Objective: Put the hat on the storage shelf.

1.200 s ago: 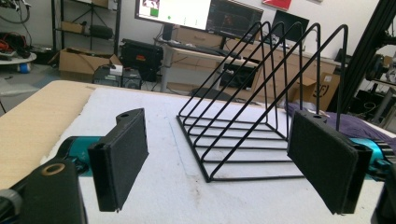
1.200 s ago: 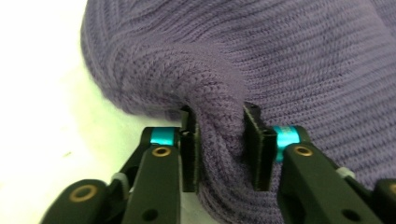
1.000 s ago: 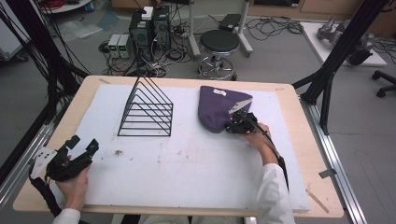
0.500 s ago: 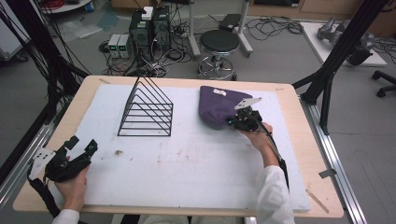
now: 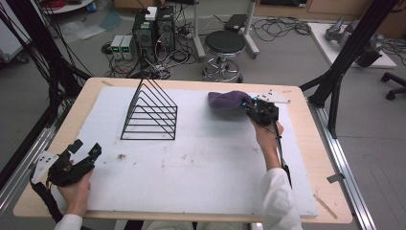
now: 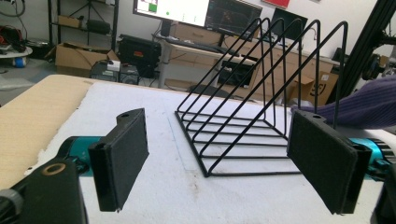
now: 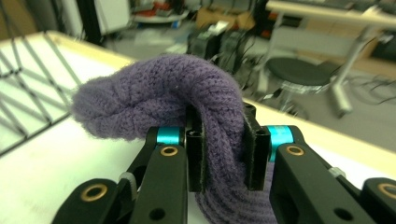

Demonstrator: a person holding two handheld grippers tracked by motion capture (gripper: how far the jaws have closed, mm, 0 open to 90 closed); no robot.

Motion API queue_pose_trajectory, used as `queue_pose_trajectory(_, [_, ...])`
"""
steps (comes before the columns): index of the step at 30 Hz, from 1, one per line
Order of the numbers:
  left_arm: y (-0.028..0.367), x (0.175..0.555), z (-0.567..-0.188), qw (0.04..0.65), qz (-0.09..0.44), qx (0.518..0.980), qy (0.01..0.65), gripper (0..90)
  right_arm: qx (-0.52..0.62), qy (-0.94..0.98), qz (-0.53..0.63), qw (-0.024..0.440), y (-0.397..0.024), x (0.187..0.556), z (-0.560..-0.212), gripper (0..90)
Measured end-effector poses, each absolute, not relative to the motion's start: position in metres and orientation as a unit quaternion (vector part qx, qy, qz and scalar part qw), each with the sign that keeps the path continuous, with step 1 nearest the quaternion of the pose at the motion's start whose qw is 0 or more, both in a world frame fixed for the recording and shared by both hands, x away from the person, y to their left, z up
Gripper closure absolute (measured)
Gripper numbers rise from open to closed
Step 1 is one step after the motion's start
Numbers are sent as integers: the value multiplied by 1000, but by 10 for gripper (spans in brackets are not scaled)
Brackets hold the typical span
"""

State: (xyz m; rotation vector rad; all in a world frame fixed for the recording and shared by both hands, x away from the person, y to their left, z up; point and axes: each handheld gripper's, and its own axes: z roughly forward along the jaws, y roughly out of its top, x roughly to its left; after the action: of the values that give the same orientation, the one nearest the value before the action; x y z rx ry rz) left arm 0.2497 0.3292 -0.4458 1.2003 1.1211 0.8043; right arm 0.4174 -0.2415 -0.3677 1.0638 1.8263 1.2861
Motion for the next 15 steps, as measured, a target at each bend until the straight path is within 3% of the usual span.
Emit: queue_pose_trajectory(15, [328,250,-446,611,349,520,485,207,391,627,558,377,-240,389,-331,754])
